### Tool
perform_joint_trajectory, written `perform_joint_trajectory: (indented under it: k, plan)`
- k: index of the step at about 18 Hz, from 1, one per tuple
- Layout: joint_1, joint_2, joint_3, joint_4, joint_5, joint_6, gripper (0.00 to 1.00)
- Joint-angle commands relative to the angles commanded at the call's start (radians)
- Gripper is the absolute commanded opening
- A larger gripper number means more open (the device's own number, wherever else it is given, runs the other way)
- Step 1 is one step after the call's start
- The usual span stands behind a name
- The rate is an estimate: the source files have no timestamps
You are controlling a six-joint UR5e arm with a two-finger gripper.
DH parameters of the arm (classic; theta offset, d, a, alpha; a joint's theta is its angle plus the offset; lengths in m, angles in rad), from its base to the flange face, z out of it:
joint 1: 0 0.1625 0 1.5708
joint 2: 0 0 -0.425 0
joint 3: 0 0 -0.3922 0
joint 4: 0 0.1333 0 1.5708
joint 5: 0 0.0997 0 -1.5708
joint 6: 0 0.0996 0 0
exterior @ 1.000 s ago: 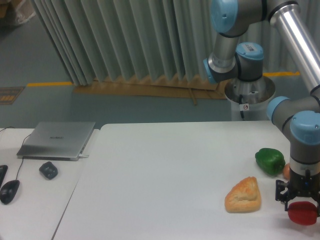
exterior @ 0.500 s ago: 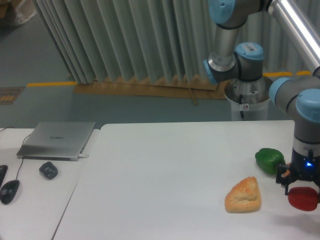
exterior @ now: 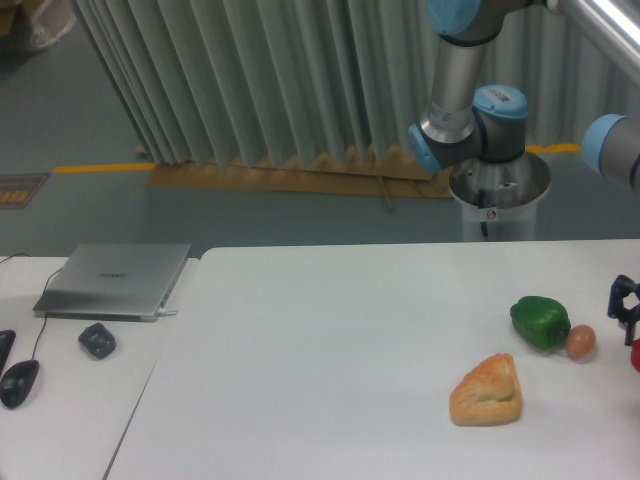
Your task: Place the red peppers in a basket
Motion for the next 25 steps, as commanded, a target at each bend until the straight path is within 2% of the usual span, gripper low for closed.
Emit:
perform_joint_trajectory:
  k: [3,7,9,11,13,17,19,25]
  plan:
    - [0.072,-0.005,0.009,0.002,0.0,0.116,0.66]
    - [0.115,-0.002,0.015,0.011,-0.009,0.154,0.66]
    - [0.121,-0.006,0.035,0.02,-0.009,0.148,0.66]
    - [0.12,-0.027,0.034,0.072,-0.008,0.146,0.66]
    - [0.118,-0.044,0.04,0.098,-0.008,0.143,0.66]
    - [0.118,-0.087,0.057,0.112,-0.006,0.138,0.66]
    - [0.121,-0.126,0.066,0.141,-0.006,0.135,0.66]
    - [0.12,-0.138,0.063,0.147,-0.005,0.135,0.66]
